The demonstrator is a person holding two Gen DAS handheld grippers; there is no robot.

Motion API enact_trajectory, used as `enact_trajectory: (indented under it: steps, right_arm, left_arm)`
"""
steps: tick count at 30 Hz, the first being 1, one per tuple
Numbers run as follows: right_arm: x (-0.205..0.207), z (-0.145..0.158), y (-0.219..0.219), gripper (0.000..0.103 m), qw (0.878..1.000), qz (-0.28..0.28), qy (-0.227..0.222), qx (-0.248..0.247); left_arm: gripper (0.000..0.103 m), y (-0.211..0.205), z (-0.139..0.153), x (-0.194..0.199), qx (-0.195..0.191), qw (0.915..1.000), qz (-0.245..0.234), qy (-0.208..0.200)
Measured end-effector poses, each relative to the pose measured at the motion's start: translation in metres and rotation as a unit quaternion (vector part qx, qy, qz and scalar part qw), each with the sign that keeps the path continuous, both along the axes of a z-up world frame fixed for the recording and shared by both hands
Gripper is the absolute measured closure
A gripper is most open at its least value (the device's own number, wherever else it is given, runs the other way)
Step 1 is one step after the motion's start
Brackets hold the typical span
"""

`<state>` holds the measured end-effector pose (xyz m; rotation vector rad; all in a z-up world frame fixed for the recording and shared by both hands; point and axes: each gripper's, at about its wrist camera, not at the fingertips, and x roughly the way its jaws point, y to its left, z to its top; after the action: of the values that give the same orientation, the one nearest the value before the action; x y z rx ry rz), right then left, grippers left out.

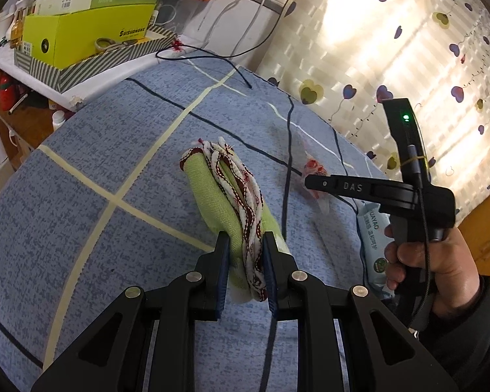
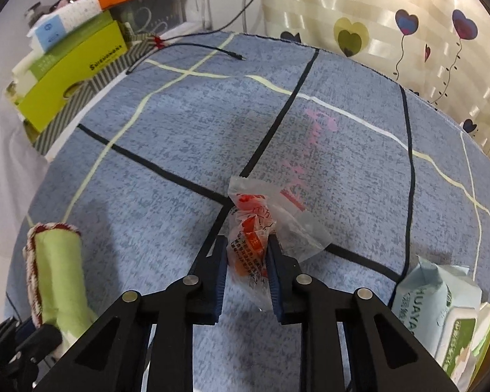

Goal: Organize soft objects
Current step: 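Grasp the plastic bag of orange items with the right gripper while the left gripper holds the towel, then carry the green towel and plastic bag with both grippers over the tray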

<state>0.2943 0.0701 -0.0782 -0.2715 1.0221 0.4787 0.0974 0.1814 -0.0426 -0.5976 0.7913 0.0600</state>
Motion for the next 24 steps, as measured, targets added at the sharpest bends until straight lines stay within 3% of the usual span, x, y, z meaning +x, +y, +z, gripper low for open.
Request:
enact_trajectory:
  steps: [12, 24]
  right_arm:
    - [-0.093, 0.063, -0.037, 0.082, 0.995, 0.042, -0.05, 0.079]
    - [-0.173, 0.085, -0.092, 0.082, 0.988, 0.04, -0.093, 0.115]
  left_arm:
    - [0.083, -0.033, 0.035, -0.022, 0.021, 0.9989, -0.026, -0.033]
    - [0.083, -0.08, 0.066, -0.046, 0.042, 0.9948, -0.069, -0.063]
